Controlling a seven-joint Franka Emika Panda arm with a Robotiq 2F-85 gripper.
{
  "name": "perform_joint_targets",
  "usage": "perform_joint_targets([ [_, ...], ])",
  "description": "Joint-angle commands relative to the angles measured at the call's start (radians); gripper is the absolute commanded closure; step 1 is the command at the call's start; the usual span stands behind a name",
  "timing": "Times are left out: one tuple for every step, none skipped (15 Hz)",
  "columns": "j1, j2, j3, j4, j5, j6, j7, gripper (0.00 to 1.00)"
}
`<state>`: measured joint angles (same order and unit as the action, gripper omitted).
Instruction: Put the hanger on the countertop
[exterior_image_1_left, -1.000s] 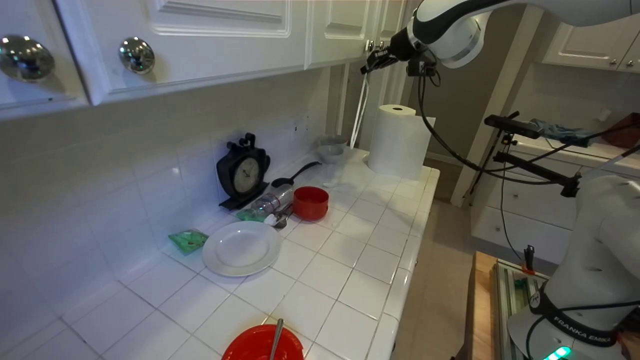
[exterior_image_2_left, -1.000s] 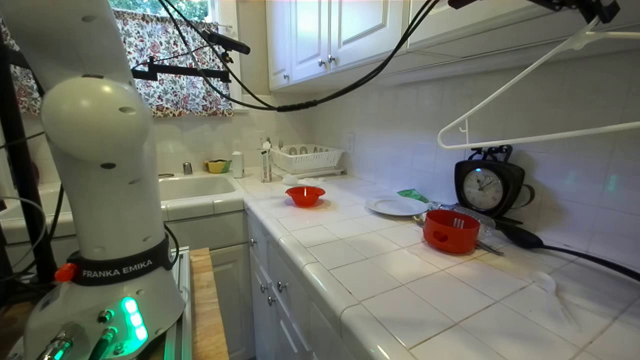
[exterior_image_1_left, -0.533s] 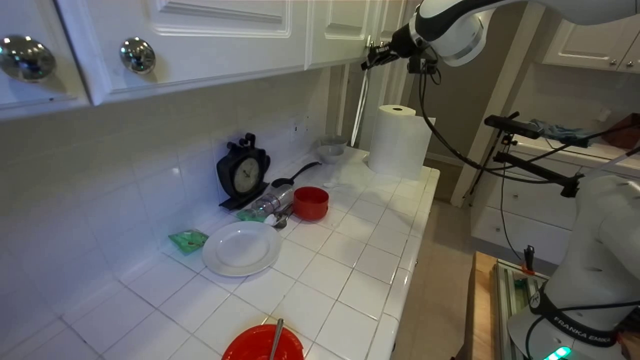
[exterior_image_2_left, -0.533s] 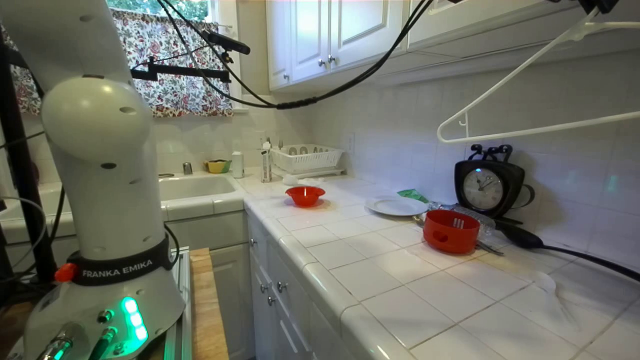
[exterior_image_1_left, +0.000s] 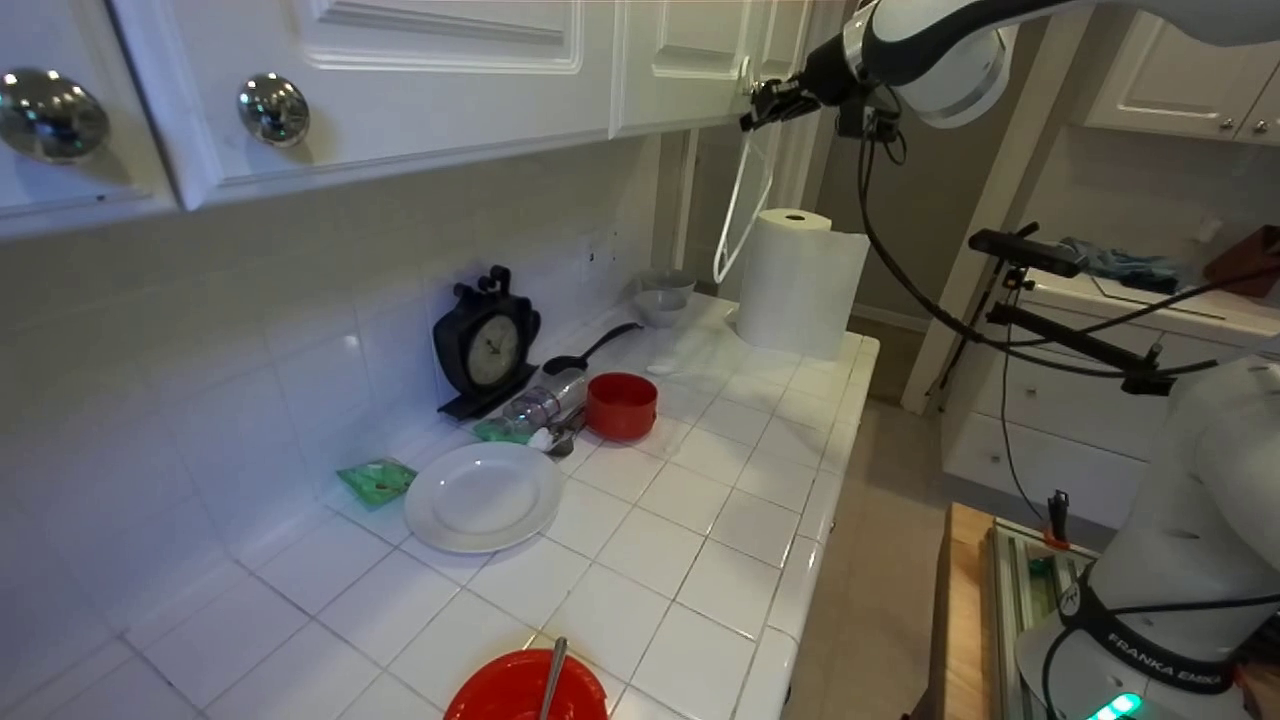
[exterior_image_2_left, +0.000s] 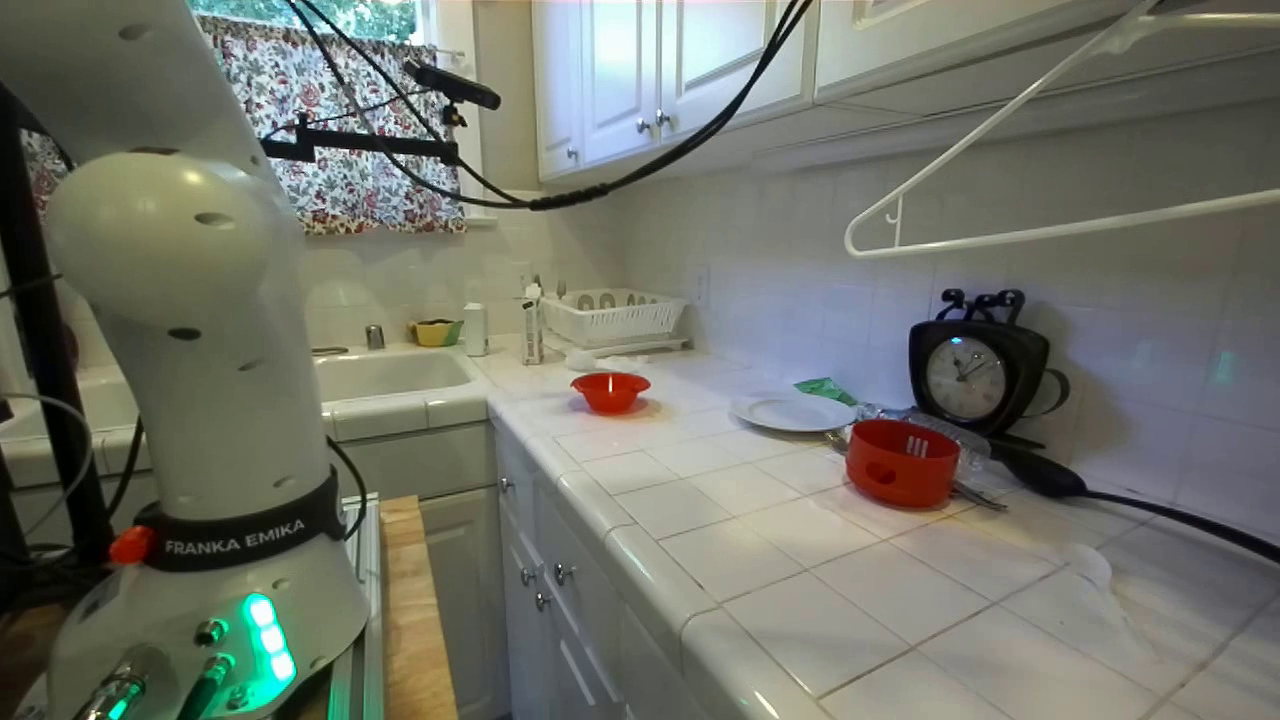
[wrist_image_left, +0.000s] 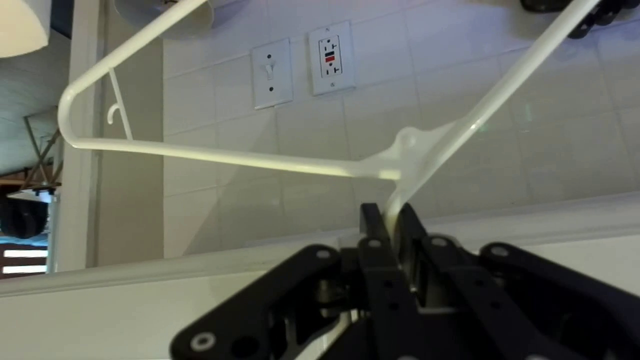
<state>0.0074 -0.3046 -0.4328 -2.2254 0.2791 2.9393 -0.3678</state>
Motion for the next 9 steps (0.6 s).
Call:
perform_joint_targets([
  [-0.148, -0.099, 0.117, -0.094, -0.141, -0.050, 0.137, 0.93],
  [-0.181, -0.107, 0.143, -0.104, -0.172, -0.079, 0.171, 0.93],
  [-0.199, -0.115, 0.159, -0.111, -0.189, -0.103, 0.196, 0.93],
  [-0.228, -0.121, 0.183, -0.119, -0.216, -0.130, 0.231, 0.93],
  [-0.240, -0.129, 0.195, -0.126, -0.230, -0.152, 0.247, 0.93],
  [-0.254, -0.133, 0.207, -0.130, -0.246, -0.167, 0.267, 0.93],
  [-0.262, -0.135, 0.212, -0.132, -0.252, -0.171, 0.282, 0.93],
  [-0.270, -0.139, 0.219, -0.134, -0.256, -0.166, 0.301, 0.93],
  [-0.271, -0.142, 0.221, -0.133, -0.253, -0.165, 0.311, 0.93],
])
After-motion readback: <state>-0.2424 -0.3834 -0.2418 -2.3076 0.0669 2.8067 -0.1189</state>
